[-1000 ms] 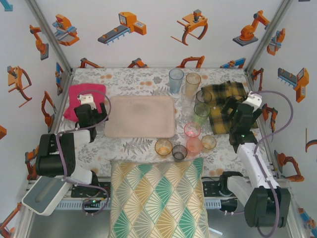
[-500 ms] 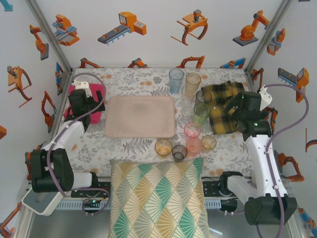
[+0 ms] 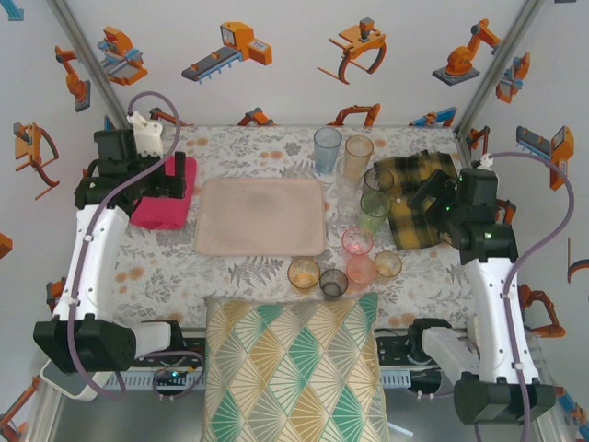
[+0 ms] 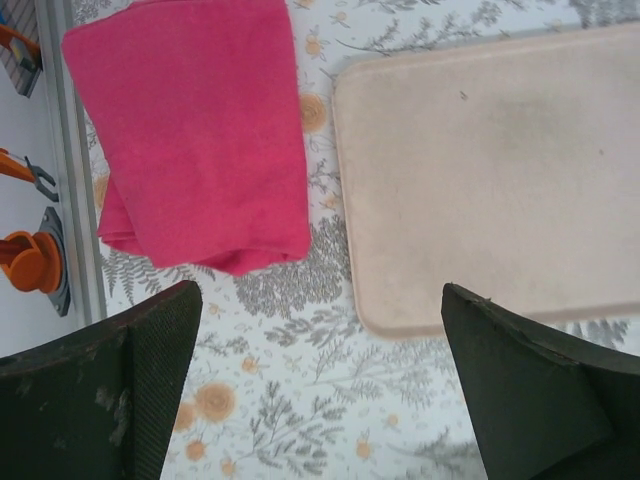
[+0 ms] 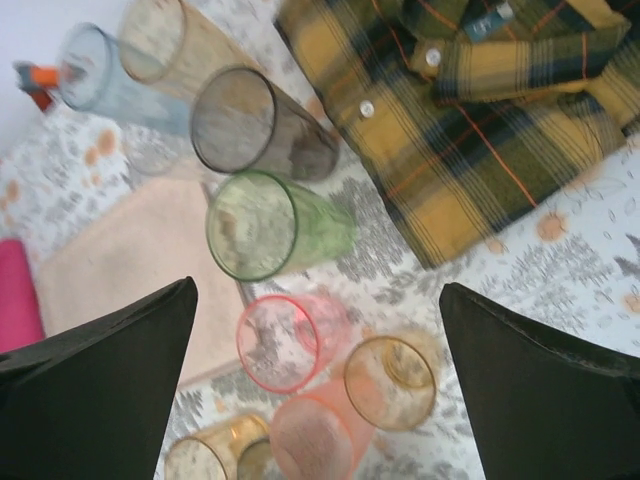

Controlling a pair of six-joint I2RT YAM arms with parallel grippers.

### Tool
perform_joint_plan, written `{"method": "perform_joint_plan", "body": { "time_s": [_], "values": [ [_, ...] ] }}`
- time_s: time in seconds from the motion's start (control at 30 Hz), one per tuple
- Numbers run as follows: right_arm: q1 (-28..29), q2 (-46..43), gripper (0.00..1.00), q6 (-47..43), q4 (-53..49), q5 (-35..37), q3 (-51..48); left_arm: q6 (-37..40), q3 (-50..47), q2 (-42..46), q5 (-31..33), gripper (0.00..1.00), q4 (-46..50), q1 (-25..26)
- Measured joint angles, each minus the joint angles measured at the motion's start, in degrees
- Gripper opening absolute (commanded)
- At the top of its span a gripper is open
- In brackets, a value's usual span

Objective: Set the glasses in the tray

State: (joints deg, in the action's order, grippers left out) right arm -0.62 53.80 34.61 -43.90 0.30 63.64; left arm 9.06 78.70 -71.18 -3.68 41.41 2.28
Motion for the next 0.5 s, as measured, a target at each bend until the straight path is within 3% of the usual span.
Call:
{"method": "perform_joint_plan", "body": {
  "time_s": [0.2, 0.5],
  "values": [
    [2.29, 2.62, 0.85, -1.44, -10.21, -2.45, 4.59, 2.69, 7.69, 1.05, -4.68, 0.97, 11.41, 0.00],
    [24.20, 7.61, 0.78, 0.61, -23.43, 5.53, 16.55, 3.54, 8.28, 2.82, -9.88, 0.97, 19.65, 0.46]
  ]
}}
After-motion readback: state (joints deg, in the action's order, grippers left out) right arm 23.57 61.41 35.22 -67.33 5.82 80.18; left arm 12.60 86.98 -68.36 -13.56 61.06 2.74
